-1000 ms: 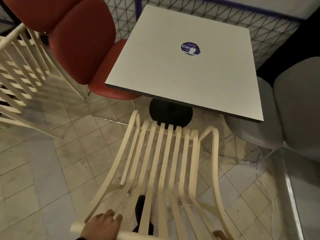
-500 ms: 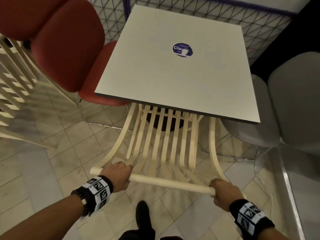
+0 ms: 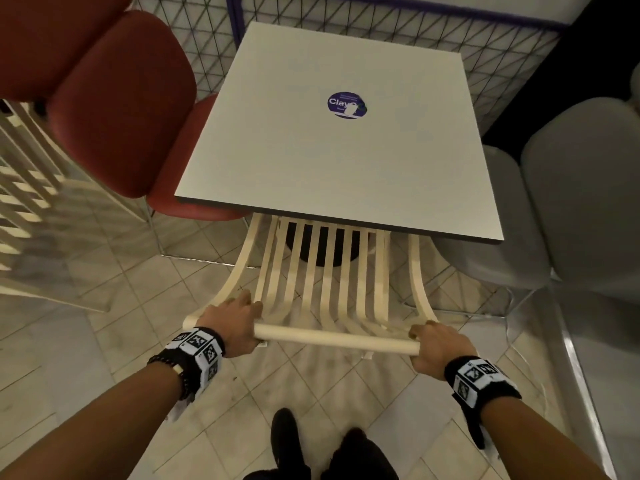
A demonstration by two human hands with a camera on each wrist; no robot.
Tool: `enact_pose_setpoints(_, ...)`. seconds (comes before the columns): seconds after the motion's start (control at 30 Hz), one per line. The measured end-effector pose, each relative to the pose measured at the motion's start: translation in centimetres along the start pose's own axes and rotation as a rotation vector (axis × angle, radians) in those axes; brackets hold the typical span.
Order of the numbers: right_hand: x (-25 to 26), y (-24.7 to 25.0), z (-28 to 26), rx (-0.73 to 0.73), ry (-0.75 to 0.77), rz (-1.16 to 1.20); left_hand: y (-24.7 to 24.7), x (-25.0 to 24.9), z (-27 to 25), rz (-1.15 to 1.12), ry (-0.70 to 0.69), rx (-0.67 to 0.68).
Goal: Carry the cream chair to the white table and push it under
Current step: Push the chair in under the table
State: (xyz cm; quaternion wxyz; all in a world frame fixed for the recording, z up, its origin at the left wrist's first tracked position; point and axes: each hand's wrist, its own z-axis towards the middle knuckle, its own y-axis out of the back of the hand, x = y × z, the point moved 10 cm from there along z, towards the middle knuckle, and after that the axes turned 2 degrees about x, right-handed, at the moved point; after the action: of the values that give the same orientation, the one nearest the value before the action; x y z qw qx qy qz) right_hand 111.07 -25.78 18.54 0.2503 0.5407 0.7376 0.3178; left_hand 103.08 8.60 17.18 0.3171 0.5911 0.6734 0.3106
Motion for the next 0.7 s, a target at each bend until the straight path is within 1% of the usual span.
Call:
enact_pose_setpoints(0.1,-0.1,-0.4,0.3,0.021,-0.007,-0.008,-0.3,1.2,0.0,0.01,0.052,0.043)
enact_pose_setpoints(0.23,-0.4,-0.8,0.5,0.028,-0.018,-0.035,-0.4,1.1,0.3,0.019,0.084,0.097)
enact_pose_setpoints(0.37,-0.4,-0.6,0.1,0.008,-0.023,-0.019,-0.1,1.3,0.2,0.021,0.137,0.068)
enact_pose_setpoints(0.47,-0.4,-0.6,-0.7,0.005,-0.007,-0.013,0.0,0.8,-0.7,0.014,0.145,0.029)
enact_pose_setpoints(0.63,-1.2,-4.8,-3.0,0.021,0.03,-0.02,-4.0,-0.3,-4.1,0.03,0.111,0.079)
enact_pose_setpoints(0.7,-1.0,-6.0,-3.8,0.032,0.049,-0.044,-4.8,-0.2,-5.1,0.053,0.108,0.094)
